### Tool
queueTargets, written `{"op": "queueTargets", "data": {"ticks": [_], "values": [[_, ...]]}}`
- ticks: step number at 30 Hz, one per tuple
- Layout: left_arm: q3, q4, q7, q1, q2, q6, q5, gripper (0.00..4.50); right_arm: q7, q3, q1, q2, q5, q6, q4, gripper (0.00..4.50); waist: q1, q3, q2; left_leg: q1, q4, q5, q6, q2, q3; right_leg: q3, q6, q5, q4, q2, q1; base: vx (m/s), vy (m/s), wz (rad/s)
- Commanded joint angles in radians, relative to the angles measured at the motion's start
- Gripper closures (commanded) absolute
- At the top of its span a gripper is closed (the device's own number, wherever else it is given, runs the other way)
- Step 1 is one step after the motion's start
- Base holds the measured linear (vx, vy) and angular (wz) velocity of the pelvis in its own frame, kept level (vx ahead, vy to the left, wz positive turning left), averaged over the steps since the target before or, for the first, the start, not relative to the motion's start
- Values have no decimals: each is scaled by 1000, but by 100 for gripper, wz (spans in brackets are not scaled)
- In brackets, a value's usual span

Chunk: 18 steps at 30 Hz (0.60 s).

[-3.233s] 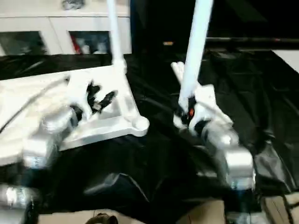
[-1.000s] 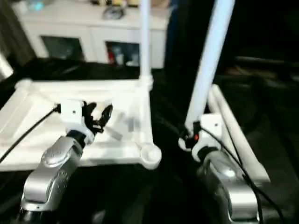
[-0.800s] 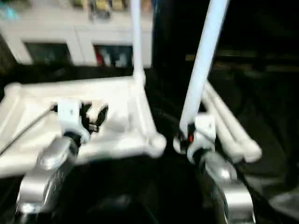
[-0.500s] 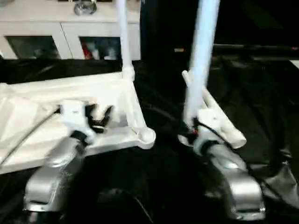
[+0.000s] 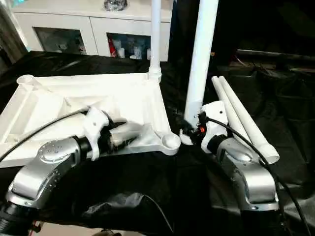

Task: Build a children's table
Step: Pick table leg

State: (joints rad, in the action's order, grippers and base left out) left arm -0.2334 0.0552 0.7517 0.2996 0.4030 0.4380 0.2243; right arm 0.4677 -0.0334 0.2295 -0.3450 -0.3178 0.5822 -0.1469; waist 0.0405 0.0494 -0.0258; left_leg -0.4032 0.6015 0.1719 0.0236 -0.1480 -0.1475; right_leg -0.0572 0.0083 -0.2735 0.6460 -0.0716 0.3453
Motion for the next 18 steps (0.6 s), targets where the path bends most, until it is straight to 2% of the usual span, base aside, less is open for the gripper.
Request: {"op": "queueTargets", "data": {"ticks": [1,2,3,6,7,8,10,12,13,14,15,16,17,18], "values": [[-18,-13,102,26,33,-1,17,76,41,-17,17,-19,-29,12,-1,259,2,-56,6,29,-69,106,-71,-73,21,47,-229,122,-72,-77,-26,0,0,0],[-41,-33,204,50,77,4,36,76,81,-13,20,-37,-51,23,1,259,3,-55,8,30,-70,116,-69,-72,20,47,-232,104,-74,-77,-26,0,0,0],[-52,-59,235,68,86,-16,28,76,92,-11,22,-43,-56,22,0,259,4,-54,7,33,-71,143,-62,-73,17,48,-237,62,-76,-78,-23,0,0,0],[-71,-147,240,121,68,-64,-15,76,99,-8,25,-48,-52,11,4,259,4,-51,7,36,-74,172,-44,-75,11,50,-237,6,-83,-77,-17,0,0,0],[-88,-243,234,181,36,-111,-49,76,104,-5,28,-52,-45,1,11,259,7,-54,7,36,-72,167,-33,-76,6,51,-236,-2,-84,-80,-19,0,0,0],[-94,-279,235,205,25,-125,-55,76,107,-5,29,-53,-44,-2,14,259,9,-56,9,38,-71,166,-29,-77,3,52,-234,-1,-84,-80,-18,0,0,0],[-98,-302,241,221,19,-133,-58,76,110,-5,29,-55,-45,-4,15,259,15,-58,13,31,-72,135,-29,-80,1,51,-230,33,-78,-83,-21,0,0,0],[-105,-331,257,239,16,-150,-61,94,115,-4,29,-58,-46,-6,16,259,15,-60,9,29,-70,125,-34,-78,1,51,-229,48,-77,-84,-21,0,0,0],[-132,-411,293,292,-2,-171,-77,94,113,-4,17,-64,-43,-8,4,259,13,-62,-4,32,-67,116,-38,-76,-1,53,-230,79,-76,-81,-18,0,0,0],[-137,-424,300,301,-5,-173,-80,108,112,-4,14,-65,-43,-8,2,259,13,-61,2,33,-67,121,-40,-75,-3,54,-228,78,-80,-79,-17,0,0,0],[-152,-459,324,323,-14,-186,-91,108,110,-5,6,-69,-43,-6,-7,259,17,-63,-4,35,-66,124,-37,-76,-2,54,-236,89,-77,-82,-18,0,0,0],[-154,-462,326,324,-14,-188,-92,123,110,-5,5,-69,-43,-6,-8,259,19,-63,2,33,-67,127,-38,-79,-2,55,-243,97,-78,-84,-20,0,0,0],[-158,-469,334,328,-16,-196,-96,130,110,-5,3,-70,-43,-5,-11,259,21,-63,1,33,-67,124,-40,-79,-1,54,-246,102,-77,-85,-21,0,0,0],[-162,-477,343,332,-17,-194,-97,135,108,-7,0,-70,-43,-5,-13,259,21,-64,-6,33,-66,121,-42,-79,0,53,-253,117,-74,-85,-21,0,0,0]]}}
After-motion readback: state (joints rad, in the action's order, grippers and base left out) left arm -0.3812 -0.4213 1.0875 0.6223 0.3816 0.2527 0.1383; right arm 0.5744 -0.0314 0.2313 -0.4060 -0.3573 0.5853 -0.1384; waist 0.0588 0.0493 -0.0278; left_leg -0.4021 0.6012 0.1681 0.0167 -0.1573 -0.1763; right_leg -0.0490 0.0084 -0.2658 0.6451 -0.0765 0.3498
